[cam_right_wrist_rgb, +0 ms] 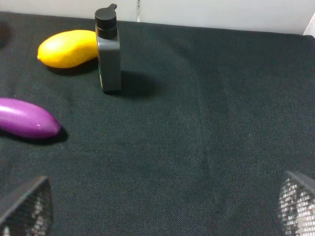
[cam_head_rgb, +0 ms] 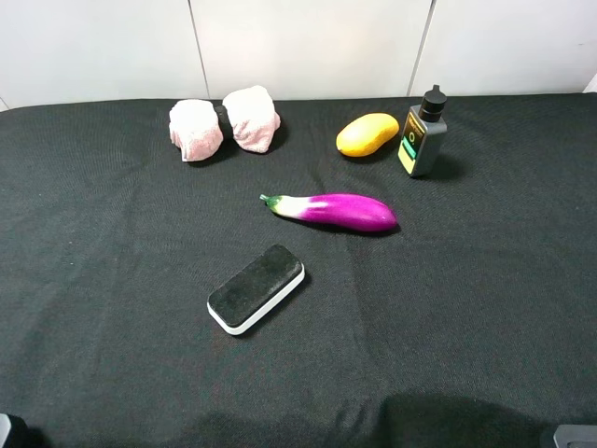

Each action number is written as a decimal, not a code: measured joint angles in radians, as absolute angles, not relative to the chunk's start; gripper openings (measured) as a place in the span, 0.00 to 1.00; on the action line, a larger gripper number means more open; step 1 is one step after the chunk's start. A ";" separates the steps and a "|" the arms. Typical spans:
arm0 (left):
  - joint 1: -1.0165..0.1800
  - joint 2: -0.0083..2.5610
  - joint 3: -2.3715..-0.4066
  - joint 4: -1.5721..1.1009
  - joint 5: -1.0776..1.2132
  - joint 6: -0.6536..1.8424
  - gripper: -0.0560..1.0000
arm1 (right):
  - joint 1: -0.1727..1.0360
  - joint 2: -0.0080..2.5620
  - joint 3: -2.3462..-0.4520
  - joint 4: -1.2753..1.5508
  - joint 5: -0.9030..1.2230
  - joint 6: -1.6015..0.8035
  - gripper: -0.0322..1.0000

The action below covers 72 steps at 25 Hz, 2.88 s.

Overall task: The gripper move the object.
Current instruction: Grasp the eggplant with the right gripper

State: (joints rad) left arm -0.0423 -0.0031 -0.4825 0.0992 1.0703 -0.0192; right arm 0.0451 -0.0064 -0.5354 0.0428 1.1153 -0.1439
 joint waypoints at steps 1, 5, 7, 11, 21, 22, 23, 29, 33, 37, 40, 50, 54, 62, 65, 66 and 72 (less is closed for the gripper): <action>-0.042 -0.003 -0.483 0.099 1.070 -0.019 0.72 | 0.045 -0.006 -0.535 0.044 1.114 -0.144 0.70; -0.042 -0.003 -0.483 0.099 1.070 -0.019 0.72 | 0.045 -0.006 -0.535 0.057 1.113 -0.144 0.70; -0.042 -0.003 -0.483 0.099 1.070 -0.019 0.72 | 0.045 -0.006 -0.535 0.068 1.112 -0.144 0.70; -0.042 -0.003 -0.483 0.099 1.070 -0.019 0.72 | 0.045 -0.006 -0.535 0.096 1.099 -0.144 0.70; -0.042 -0.003 -0.483 0.099 1.070 -0.019 0.72 | 0.045 -0.006 -0.535 0.100 1.086 -0.143 0.70; -0.042 -0.003 -0.483 0.099 1.070 -0.019 0.72 | 0.045 -0.006 -0.535 0.100 1.086 -0.143 0.70; -0.042 -0.003 -0.483 0.099 1.070 -0.019 0.72 | 0.045 -0.006 -0.535 0.100 1.086 -0.143 0.70; -0.042 -0.003 -0.483 0.099 1.070 -0.019 0.72 | 0.045 0.002 -0.535 0.101 1.086 -0.143 0.70; -0.042 -0.003 -0.483 0.099 1.070 -0.019 0.72 | 0.045 0.082 -0.539 0.126 1.086 -0.152 0.70; -0.042 -0.003 -0.483 0.099 1.070 -0.019 0.72 | 0.045 0.195 -0.593 0.141 1.086 -0.183 0.70; -0.042 -0.003 -0.483 0.099 1.070 -0.019 0.72 | 0.045 0.296 -0.654 0.141 1.093 -0.201 0.70; -0.042 -0.003 -0.483 0.099 1.070 -0.019 0.72 | 0.045 0.639 -0.868 0.133 1.137 -0.270 0.70; -0.042 -0.003 -0.483 0.099 1.070 -0.019 0.72 | 0.045 0.768 -0.933 0.120 1.138 -0.285 0.70; -0.042 -0.003 -0.483 0.099 1.070 -0.019 0.72 | 0.045 1.021 -1.067 0.098 1.143 -0.329 0.70; -0.042 -0.003 -0.483 0.099 1.070 -0.019 0.72 | 0.045 1.105 -1.143 0.085 1.157 -0.345 0.70; -0.042 -0.003 -0.483 0.099 1.070 -0.019 0.72 | 0.045 1.133 -1.173 0.079 1.167 -0.350 0.70; -0.042 -0.003 -0.483 0.099 1.070 -0.019 0.72 | 0.045 1.276 -1.339 0.059 1.201 -0.388 0.70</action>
State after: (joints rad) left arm -0.0423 -0.0031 -0.4825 0.0992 1.0703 -0.0192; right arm 0.0451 1.2764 -1.3386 0.0585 1.2013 -0.3875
